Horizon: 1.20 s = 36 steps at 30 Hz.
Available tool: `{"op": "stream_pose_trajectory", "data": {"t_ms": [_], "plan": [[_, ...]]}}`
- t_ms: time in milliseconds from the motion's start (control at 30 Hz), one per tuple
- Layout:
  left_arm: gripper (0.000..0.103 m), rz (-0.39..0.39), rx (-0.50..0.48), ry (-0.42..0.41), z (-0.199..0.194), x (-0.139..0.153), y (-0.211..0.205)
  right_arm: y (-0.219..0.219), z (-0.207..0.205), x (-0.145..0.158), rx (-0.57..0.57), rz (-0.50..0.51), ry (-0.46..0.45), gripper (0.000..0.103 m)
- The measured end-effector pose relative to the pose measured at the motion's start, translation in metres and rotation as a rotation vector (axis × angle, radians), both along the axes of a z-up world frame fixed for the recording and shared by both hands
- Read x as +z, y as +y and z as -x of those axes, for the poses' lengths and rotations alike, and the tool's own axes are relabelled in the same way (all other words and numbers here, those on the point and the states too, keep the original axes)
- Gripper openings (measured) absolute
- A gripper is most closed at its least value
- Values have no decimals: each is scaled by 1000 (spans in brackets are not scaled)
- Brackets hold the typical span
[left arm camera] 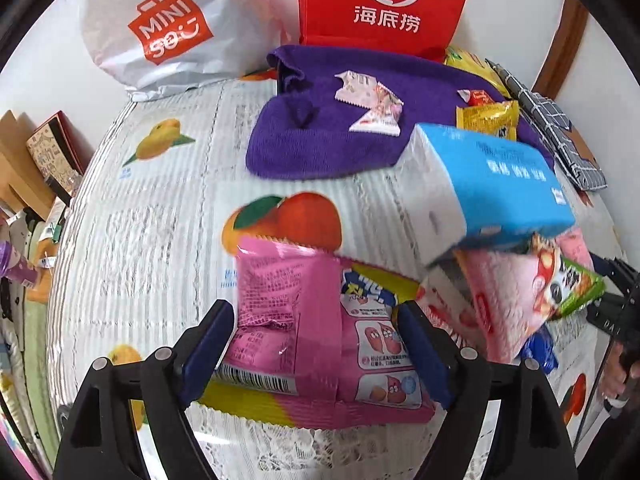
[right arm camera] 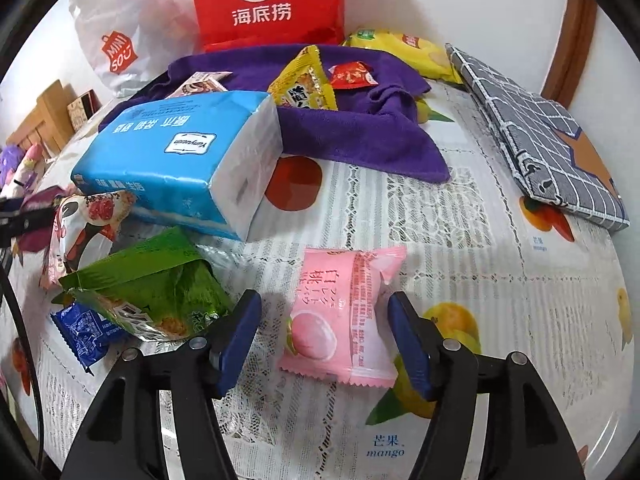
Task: Organize snacks
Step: 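Grasp the pink cake packet with the right tool while the left tool grasps the pink candy bag, then lift both held packets and carry them toward the purple towel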
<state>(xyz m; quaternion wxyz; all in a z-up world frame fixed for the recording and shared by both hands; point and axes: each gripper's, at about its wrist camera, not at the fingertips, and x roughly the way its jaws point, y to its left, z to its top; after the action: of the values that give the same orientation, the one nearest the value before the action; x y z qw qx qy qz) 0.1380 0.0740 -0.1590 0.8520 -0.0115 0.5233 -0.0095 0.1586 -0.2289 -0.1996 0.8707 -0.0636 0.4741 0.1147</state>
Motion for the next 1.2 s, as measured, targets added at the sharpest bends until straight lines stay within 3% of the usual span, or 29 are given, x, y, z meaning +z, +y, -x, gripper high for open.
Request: {"op": "stream_pose_trajectory", "data": {"t_ms": [200,300,367,600,700,833,900,1067,1200], "plan": [[81,21,-13,-3,8,-7,-3,-2,8,0,-3,-12,3,64],[72,48,-2,-18,12,-4,1,-4,11,1,-9,-6,-10,46],[70,64,-2,-22,16,-2,3,-8,12,3,-15,-31,-2,44],[69,98,0,-71,30,9,5,-15,22,10,-27,-90,0,21],[69,102,0,-93,35,18,5,-16,21,9,-26,-103,18,22],[69,101,-2,-105,39,25,2,-21,12,7,-49,-148,26,49],[69,106,2,-106,41,27,1,-22,5,5,-67,-163,20,53],[69,113,2,-105,44,29,-2,-14,-8,2,-82,-145,3,53],[69,119,5,-122,45,35,-5,-3,-7,1,-55,-69,-34,43]]}}
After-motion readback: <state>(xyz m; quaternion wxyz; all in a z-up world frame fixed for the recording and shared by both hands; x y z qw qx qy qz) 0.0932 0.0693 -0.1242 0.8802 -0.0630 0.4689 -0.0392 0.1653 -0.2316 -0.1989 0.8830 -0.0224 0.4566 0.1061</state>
